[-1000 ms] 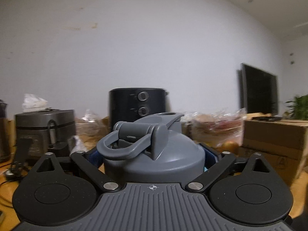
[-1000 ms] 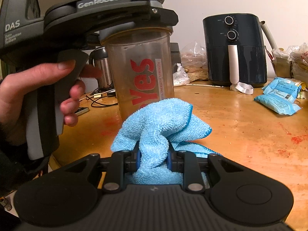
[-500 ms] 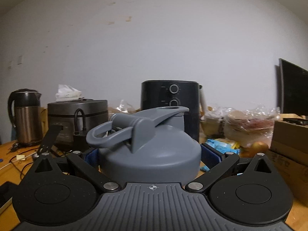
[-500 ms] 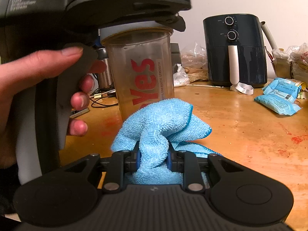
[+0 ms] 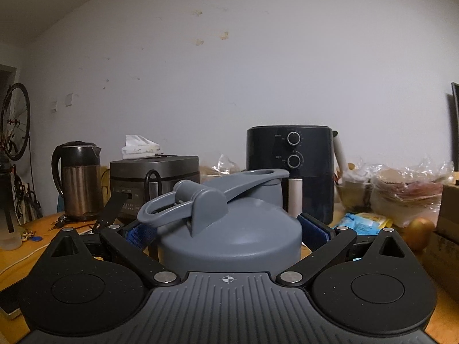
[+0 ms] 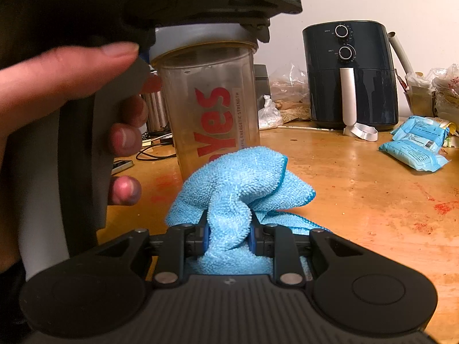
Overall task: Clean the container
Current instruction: 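Wipe the cloth across the bottle side with right tool while left tool turns bottle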
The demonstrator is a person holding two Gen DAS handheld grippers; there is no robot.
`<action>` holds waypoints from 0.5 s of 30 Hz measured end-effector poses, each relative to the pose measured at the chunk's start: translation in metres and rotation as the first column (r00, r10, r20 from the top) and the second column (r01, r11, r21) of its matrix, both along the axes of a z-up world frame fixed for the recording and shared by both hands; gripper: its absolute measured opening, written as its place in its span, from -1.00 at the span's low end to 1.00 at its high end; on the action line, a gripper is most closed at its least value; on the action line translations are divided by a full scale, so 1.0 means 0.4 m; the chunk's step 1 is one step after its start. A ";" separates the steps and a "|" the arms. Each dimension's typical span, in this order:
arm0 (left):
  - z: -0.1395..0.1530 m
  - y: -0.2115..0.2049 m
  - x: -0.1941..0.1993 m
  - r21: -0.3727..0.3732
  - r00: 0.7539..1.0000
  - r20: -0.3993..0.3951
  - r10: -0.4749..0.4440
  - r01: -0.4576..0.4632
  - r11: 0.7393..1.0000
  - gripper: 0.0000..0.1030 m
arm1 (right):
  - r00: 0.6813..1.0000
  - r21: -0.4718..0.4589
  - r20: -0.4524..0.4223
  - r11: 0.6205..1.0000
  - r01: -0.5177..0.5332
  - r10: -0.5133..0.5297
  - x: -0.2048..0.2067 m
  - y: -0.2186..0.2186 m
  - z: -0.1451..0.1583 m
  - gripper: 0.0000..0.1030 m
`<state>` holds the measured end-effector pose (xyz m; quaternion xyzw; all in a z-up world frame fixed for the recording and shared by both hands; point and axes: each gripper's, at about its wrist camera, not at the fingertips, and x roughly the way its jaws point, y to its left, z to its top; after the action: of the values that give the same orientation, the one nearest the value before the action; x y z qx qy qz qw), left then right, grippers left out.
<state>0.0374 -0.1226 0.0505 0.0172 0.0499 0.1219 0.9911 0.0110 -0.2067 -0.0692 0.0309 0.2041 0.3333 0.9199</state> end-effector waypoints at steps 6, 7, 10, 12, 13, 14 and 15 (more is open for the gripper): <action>0.002 0.001 0.007 -0.005 1.000 -0.019 0.019 -0.019 1.000 1.00 | 1.000 0.003 -0.001 1.000 0.001 -0.001 0.002 0.002 -0.001 -0.63; 0.002 0.002 0.009 -0.008 1.000 -0.024 0.016 -0.016 1.000 1.00 | 1.000 0.003 -0.001 1.000 0.001 -0.001 0.002 0.003 -0.001 -0.63; 0.000 0.005 0.010 -0.015 1.000 -0.029 0.005 -0.005 1.000 0.99 | 1.000 0.001 0.000 1.000 0.001 -0.001 0.003 0.004 0.000 -0.62; 0.000 0.003 0.008 -0.011 1.000 -0.027 -0.008 0.008 1.000 0.86 | 1.000 -0.002 0.001 1.000 0.001 -0.001 0.003 0.006 0.000 -0.62; -0.001 0.003 0.007 -0.009 1.000 -0.027 -0.013 0.012 1.000 0.86 | 1.000 -0.002 0.001 1.000 0.002 -0.002 0.003 0.006 0.000 -0.62; -0.001 0.004 0.007 -0.007 0.999 -0.027 -0.019 0.019 1.000 0.86 | 1.000 -0.003 0.001 1.000 0.002 -0.002 0.003 0.006 0.000 -0.62; -0.002 0.007 0.006 -0.007 0.999 -0.026 -0.026 0.026 1.000 0.86 | 1.000 -0.004 0.001 1.000 0.002 -0.002 0.002 0.006 0.000 -0.62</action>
<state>0.0400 -0.1199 0.0497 0.0161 0.0630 0.1085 0.9920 0.0119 -0.2041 -0.0691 0.0293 0.2042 0.3321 0.9204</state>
